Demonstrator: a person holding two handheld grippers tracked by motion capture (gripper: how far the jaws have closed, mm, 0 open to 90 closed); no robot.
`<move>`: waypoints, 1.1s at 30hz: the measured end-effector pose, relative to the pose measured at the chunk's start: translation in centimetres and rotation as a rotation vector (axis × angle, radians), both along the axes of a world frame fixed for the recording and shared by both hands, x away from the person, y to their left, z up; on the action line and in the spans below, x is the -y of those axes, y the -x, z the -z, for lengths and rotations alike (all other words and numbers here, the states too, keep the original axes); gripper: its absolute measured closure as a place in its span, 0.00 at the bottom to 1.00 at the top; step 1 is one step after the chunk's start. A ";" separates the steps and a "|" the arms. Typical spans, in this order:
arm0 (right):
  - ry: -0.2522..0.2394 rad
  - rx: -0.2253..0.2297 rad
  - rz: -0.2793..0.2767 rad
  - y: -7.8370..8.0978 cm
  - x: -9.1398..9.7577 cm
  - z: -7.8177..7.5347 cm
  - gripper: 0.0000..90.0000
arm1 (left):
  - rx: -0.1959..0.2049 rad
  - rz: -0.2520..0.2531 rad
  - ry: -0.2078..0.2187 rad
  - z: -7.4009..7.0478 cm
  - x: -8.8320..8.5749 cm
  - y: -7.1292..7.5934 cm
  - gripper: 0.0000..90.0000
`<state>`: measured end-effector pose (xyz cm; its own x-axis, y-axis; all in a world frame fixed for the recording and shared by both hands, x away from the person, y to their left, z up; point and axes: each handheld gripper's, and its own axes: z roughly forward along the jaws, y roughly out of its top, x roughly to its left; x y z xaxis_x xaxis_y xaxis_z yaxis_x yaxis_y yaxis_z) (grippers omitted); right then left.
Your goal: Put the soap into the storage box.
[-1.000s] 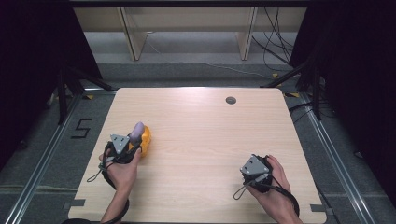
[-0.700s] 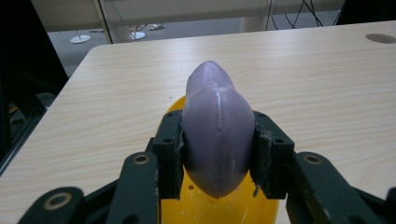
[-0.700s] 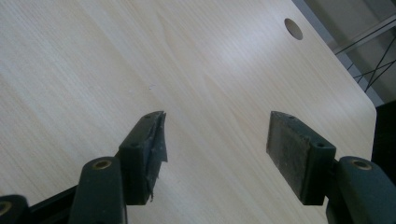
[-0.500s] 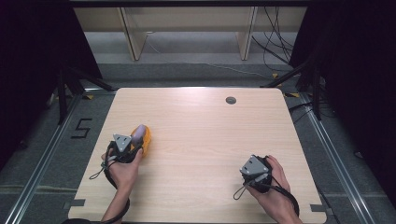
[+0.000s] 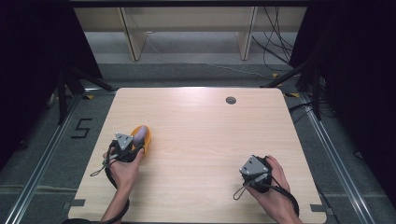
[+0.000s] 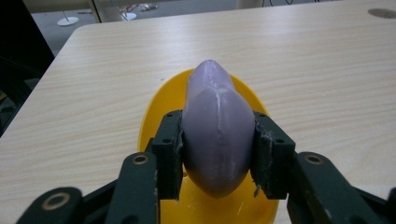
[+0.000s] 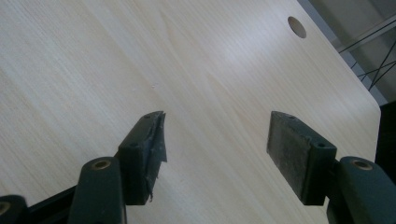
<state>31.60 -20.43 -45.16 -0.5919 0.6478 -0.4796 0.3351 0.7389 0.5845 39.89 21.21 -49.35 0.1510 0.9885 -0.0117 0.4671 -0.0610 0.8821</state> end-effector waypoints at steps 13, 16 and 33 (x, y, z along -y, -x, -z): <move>0.005 0.004 0.003 0.0 -0.1 0.0 0.41 | -0.223 0.211 0.009 -4.0 -1.9 -1.5 0.33; -0.003 -0.010 0.002 0.0 0.0 0.1 0.41 | -0.236 0.258 0.086 -4.5 -3.2 -1.6 0.31; -0.038 -0.022 0.035 -0.3 0.6 -0.1 0.42 | -0.135 0.389 0.141 -0.3 -7.3 5.6 0.26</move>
